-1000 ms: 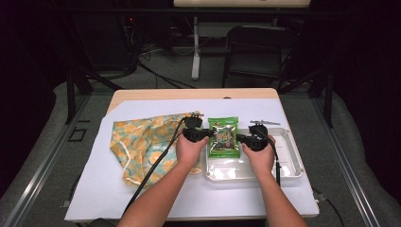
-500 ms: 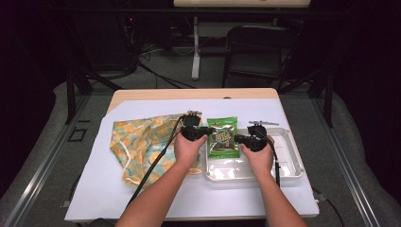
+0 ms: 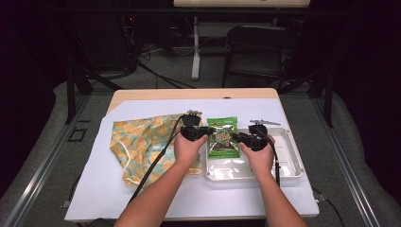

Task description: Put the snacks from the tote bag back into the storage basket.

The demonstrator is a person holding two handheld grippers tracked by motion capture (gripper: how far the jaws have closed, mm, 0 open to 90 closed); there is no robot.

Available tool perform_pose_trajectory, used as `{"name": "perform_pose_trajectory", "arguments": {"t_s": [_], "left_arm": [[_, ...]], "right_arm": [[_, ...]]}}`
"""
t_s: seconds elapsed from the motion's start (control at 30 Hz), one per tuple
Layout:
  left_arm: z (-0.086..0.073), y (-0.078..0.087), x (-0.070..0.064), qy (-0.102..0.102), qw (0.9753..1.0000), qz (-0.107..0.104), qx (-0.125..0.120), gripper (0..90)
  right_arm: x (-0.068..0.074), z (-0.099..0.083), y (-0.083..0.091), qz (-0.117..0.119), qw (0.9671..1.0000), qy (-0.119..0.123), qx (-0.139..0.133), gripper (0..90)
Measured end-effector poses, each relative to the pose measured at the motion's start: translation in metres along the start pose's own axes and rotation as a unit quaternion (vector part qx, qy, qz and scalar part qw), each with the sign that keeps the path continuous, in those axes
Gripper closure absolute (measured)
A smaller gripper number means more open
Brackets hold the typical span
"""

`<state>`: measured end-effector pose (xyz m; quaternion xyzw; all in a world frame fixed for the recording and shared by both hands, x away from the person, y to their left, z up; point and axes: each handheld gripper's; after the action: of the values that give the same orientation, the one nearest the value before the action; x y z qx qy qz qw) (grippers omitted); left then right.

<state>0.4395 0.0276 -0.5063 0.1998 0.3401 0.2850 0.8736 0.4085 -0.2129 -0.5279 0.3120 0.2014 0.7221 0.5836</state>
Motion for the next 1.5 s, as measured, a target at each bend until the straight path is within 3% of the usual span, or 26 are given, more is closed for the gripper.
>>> {"name": "perform_pose_trajectory", "arguments": {"t_s": [0.5, 0.7, 1.03, 1.3, 1.5], "left_arm": [[0.002, 0.008, -0.001, -0.006, 1.0, 0.003, -0.001, 67.9], [0.004, 0.014, -0.003, -0.011, 0.9999, 0.003, -0.008, 66.5], [0.006, 0.025, -0.004, -0.023, 0.9996, 0.004, -0.014, 62.0], [0.008, 0.036, -0.008, -0.038, 0.9989, 0.002, -0.026, 59.4], [0.007, 0.047, -0.007, -0.043, 0.9986, 0.005, -0.031, 58.5]], "right_arm": [[-0.002, 0.002, 0.001, -0.001, 0.9999, -0.002, -0.015, 50.9], [-0.002, 0.003, 0.001, 0.004, 0.9999, -0.001, -0.014, 49.7], [0.005, 0.005, 0.008, 0.007, 0.9992, 0.0, -0.039, 47.4], [0.012, 0.008, 0.014, 0.008, 0.9988, 0.023, -0.042, 46.1], [0.022, 0.011, 0.022, 0.016, 0.9973, 0.036, -0.062, 45.6]]}}
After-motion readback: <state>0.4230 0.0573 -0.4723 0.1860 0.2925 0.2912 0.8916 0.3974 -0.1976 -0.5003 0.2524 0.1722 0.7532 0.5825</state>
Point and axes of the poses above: each handheld gripper's, and its own axes: y roughly backward along the jaws, z roughly out of its top, x roughly to its left, and after that the axes turned 12 degrees about -z, right-handed
